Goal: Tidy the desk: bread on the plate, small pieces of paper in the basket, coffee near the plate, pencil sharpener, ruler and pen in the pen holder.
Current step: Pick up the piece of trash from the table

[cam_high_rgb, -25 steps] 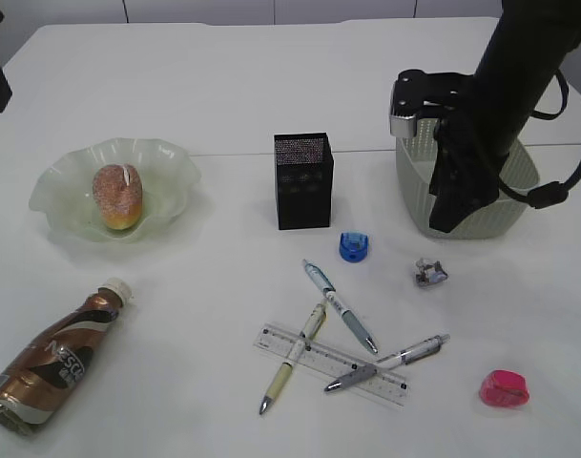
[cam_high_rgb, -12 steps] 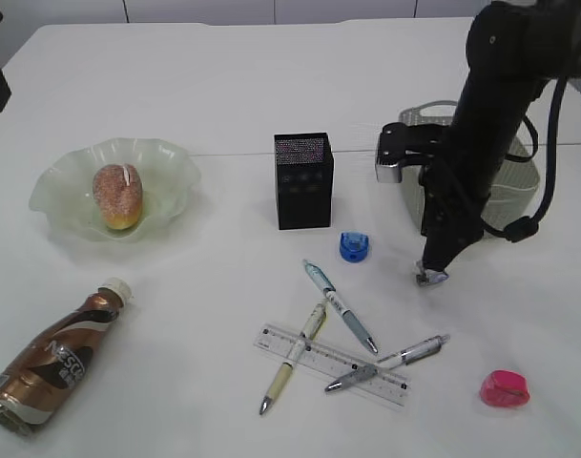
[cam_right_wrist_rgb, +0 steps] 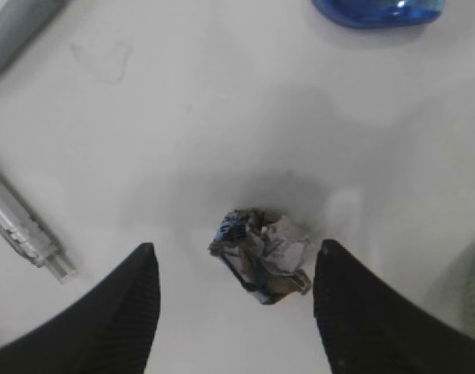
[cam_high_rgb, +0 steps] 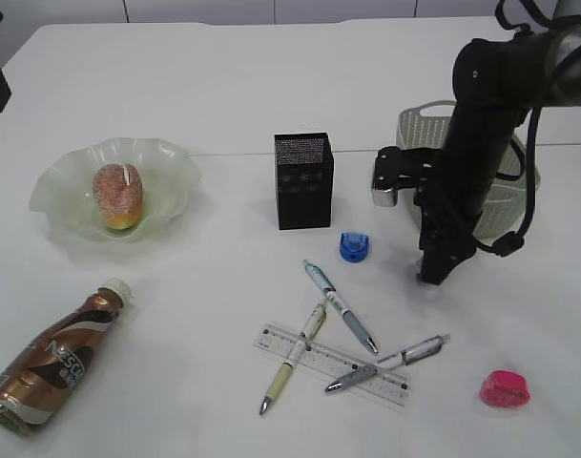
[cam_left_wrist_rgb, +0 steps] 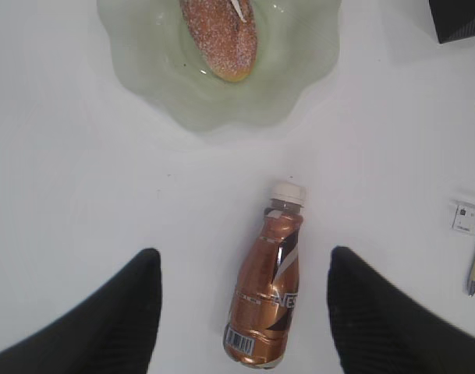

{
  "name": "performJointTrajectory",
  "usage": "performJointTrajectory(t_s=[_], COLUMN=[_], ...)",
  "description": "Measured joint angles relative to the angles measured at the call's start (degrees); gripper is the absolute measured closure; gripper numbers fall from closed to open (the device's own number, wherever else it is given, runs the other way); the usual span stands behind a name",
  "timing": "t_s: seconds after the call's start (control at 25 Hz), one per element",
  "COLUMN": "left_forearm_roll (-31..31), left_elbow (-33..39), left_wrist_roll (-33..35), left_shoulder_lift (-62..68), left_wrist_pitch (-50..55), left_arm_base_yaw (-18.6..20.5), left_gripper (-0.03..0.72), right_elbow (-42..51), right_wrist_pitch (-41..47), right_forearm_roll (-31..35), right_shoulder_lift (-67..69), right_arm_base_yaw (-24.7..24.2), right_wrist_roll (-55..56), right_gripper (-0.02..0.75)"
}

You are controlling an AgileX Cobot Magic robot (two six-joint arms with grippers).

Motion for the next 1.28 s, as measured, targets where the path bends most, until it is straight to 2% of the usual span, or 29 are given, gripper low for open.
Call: performJointTrajectory(t_s=[0.8, 1.28], left_forearm_roll=[0.0, 0.0], left_elbow=[0.0, 0.0], left_wrist_roll=[0.1, 0.1], left_shoulder_lift=[0.0, 0.0], left_wrist_pitch=[0.0, 0.0], left_arm_base_yaw=[0.0, 0.0], left_gripper=[0.208, 0.208], right_elbow=[-0.1, -1.0], right_wrist_pitch=[-1.6, -1.2], right_forearm_roll=[1.2, -1.7], right_shoulder_lift=[1.6, 2.1], right_arm_base_yaw=[0.2, 0.5], right_wrist_roll=[0.9, 2.8], right_gripper=[0.250, 0.250])
